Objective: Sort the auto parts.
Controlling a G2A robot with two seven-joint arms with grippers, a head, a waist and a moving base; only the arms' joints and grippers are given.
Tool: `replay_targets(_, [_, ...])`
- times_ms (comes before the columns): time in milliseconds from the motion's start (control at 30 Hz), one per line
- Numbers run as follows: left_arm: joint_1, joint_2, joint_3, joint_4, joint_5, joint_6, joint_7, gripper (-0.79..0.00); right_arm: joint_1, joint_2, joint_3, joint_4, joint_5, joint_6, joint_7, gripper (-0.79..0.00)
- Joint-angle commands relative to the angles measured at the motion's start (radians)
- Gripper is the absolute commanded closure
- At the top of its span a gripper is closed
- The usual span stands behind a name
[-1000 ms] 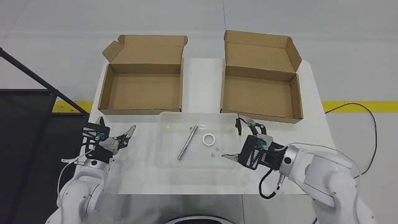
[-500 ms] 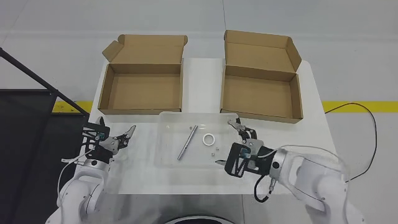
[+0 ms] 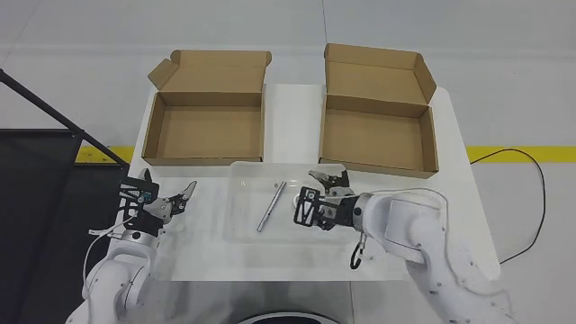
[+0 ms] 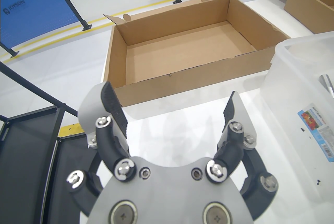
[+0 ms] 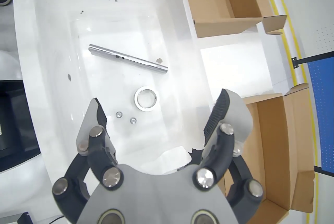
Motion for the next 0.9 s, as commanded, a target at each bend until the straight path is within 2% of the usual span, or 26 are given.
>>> replay_targets(0, [0.0,0.0,0.0,0.0,0.0,0.0,0.0,-0.785,0.025,-0.001,-0.013,0.039,0.057,-0.036,0.039,-0.588])
replay_targets(133, [0.0,0.0,0.0,0.0,0.0,0.0,0.0,-0.785,0.076,-0.005,-0.05,0.086,0.117,-0.05,0.132,-0.489])
replay_targets(167, [0.0,0.0,0.0,0.0,0.0,0.0,0.0,-0.785,0.086,-0.007,-0.061,0.092,0.122,-0.049,0.156,-0.416])
replay_targets(233, [0.0,0.0,0.0,0.0,0.0,0.0,0.0,-0.785,0.104,-0.008,-0.085,0.104,0.138,-0.041,0.182,-0.363])
replay_targets(367, [0.0,0.0,0.0,0.0,0.0,0.0,0.0,-0.785,0.146,0.0,-0.152,0.144,0.149,-0.023,0.2,-0.376])
replay_targets(467, [0.0,0.0,0.0,0.0,0.0,0.0,0.0,-0.785,0.182,0.011,-0.201,0.17,0.153,0.007,0.23,-0.314])
replay_targets(567, [0.0,0.0,0.0,0.0,0.0,0.0,0.0,-0.785,0.215,0.02,-0.248,0.18,0.169,0.044,0.267,-0.299])
replay_targets(867, [0.0,0.0,0.0,0.0,0.0,0.0,0.0,-0.785,0.291,0.064,-0.338,0.184,0.261,0.098,0.322,-0.299])
